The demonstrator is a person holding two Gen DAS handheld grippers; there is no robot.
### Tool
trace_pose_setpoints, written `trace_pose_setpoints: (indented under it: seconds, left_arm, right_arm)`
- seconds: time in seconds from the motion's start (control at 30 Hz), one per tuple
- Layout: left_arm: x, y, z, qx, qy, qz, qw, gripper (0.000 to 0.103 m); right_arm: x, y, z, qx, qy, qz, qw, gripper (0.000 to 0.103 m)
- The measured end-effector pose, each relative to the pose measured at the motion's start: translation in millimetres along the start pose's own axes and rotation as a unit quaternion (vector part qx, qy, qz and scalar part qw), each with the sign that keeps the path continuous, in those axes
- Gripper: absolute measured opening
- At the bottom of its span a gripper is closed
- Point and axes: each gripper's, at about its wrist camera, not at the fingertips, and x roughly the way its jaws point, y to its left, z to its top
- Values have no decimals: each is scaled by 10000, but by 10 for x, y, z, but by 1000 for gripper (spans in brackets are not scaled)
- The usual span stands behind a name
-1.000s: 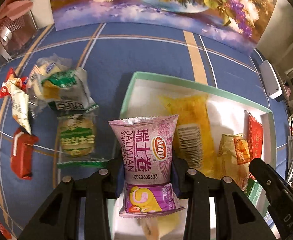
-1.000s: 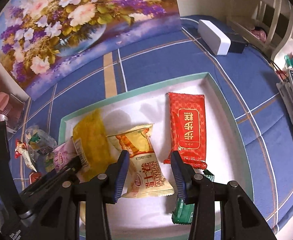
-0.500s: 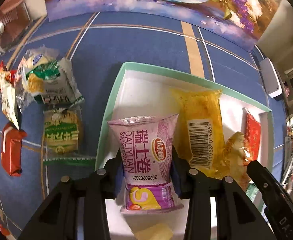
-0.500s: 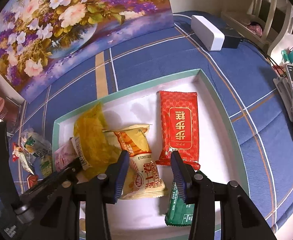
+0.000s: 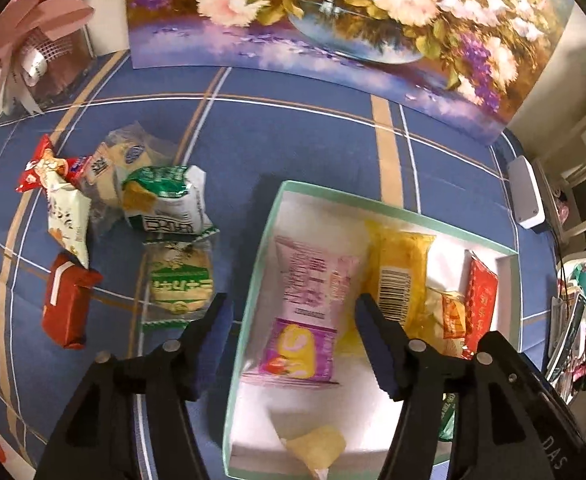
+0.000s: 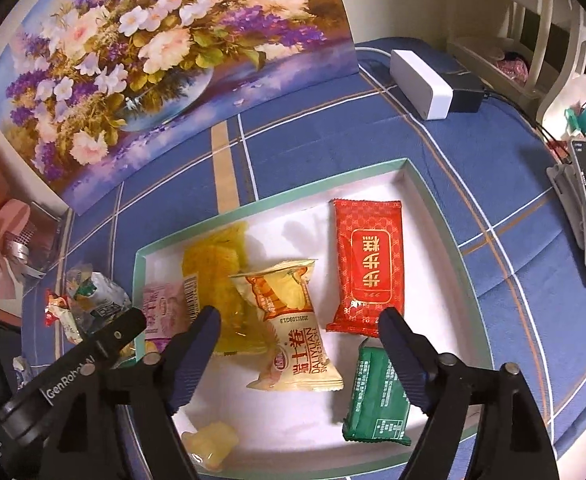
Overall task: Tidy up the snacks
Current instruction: 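Move both tools back to the pile, left toward the red-brown packet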
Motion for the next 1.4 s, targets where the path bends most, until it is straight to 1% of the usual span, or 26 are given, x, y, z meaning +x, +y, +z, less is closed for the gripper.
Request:
trace_pose_setpoints:
  seconds: [0.07,0.1,0.13,0.17,0.2,0.27,0.33,0.37,0.47,0.53,0.63,0.73,0.77,0.83,0.9,0.97,1.0,1.13,1.27,1.4]
  left_arm:
    - [-1,61,-17,-46,-2,61,10000,65]
    - [3,62,-30,-61,-4,81,9999,67]
    - [9,83,-33,-93,-14,105,9999,74]
    - [16,98,-44,-125,-28,123,9998,77]
    - [12,122,-47,-155,-51,130,9998,79]
    - [5,158,-44,-185,-96,159,9997,80]
    - [-10,180,-42,-187,-191,261,9993,86]
    - [-13,185,-38,-182,-215,297,9992,86]
    - [-14,209,-25,-205,-234,289,9991,86]
    - [-21,228,-27,-235,-255,298,9990,86]
    - [-20,243,-31,-245,-273,325,9988,86]
    - [-7,254,-40,-257,-276,342,9987,87]
    - [1,262,-44,-261,-277,365,9986,87]
    - [13,275,-49,-278,-276,368,9986,89]
    - [16,293,-49,-310,-290,330,9986,89]
    - [13,312,-51,-325,-334,305,9984,99]
    - [10,319,-53,-334,-373,301,9983,103]
    - [-42,329,-59,-262,-654,355,9969,103]
    - [-68,349,-52,-274,-829,331,9956,103]
    - [-98,390,-44,-329,-937,297,9946,103]
  right_arm:
    - [18,11,-11,-66,30,-40,10000,89]
    - [27,15,-18,-109,40,-26,9999,89]
    - [37,19,-28,-119,65,-2,9999,89]
    - [50,23,-36,-115,101,58,9999,89]
    - [58,23,-40,-105,121,107,9998,89]
    - [75,23,-48,-54,165,211,9996,89]
    - [95,33,-45,-33,245,306,9992,89]
    - [103,41,-44,-46,272,311,9991,89]
    - [94,75,-63,-145,172,136,9997,89]
    - [98,98,-81,-239,139,124,9995,89]
    - [128,108,-104,-276,178,101,9994,89]
    - [160,104,-108,-288,255,-59,9992,89]
    - [159,87,-107,-237,246,-57,9994,92]
    - [130,43,-88,-101,132,-3,9999,103]
    - [106,30,-62,-97,89,-43,9999,103]
    - [89,30,-53,-120,15,-50,9999,103]
    - [83,37,-49,-136,-9,-40,9999,103]
    - [77,98,-41,-251,-95,-9,9996,103]
    - [80,162,-46,-385,-85,7,9992,103]
    - [79,233,-73,-616,-166,-150,9978,103]
